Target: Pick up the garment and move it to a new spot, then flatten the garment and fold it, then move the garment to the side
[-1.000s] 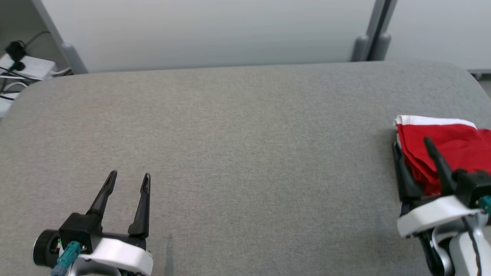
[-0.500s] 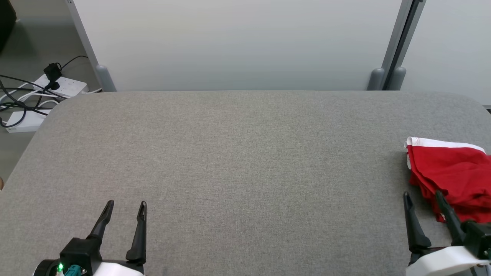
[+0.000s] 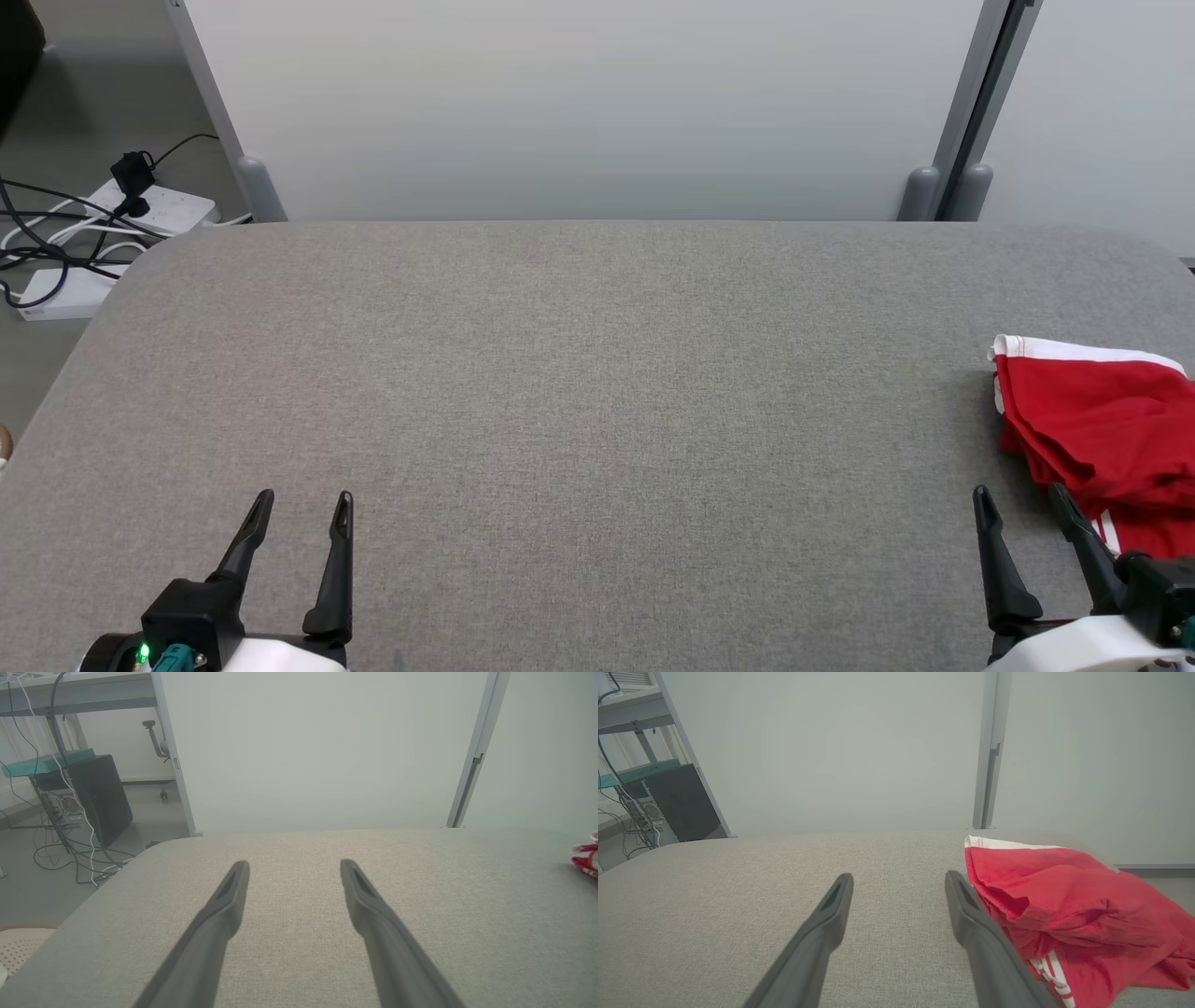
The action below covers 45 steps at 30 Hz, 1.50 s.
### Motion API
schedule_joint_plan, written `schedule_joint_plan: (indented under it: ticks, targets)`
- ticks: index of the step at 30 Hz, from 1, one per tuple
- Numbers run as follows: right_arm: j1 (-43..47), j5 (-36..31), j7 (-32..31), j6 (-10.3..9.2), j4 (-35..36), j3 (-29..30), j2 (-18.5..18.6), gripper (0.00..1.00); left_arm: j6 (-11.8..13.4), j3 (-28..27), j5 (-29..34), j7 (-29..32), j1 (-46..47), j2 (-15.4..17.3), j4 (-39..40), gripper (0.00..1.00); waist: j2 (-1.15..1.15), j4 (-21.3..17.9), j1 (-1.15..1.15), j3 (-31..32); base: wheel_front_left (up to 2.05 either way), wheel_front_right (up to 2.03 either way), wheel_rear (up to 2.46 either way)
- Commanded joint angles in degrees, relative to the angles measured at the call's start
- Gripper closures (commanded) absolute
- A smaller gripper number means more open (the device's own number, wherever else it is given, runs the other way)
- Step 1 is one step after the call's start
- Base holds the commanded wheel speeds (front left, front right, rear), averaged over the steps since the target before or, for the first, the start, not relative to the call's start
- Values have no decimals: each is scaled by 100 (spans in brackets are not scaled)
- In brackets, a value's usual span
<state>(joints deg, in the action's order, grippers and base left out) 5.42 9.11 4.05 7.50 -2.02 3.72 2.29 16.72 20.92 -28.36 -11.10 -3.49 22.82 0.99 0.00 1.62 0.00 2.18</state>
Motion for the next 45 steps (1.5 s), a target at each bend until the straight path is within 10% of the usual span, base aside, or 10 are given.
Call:
schedule_joint_plan:
  ticks: [1,30,31,45]
  targets:
    - [-95,54,-1,-1,208,-122,66,0,47,-246,-56,-4,196,133,94,0,0,5,0,6,0,0,0]
    - [-89,162,76,-1,168,-112,59,0,-277,-418,-188,-317,433,90,-399,0,0,68,0,-14,0,0,0]
    - [8,123,8,0,-8,2,-7,100,-261,-193,-231,-263,48,-36,-520,100,0,69,0,-14,0,0,0]
    - [-15,820,-88,0,-325,-19,-42,100,-436,-320,-780,-94,-13,-352,-776,100,0,49,2,-28,0,0,0]
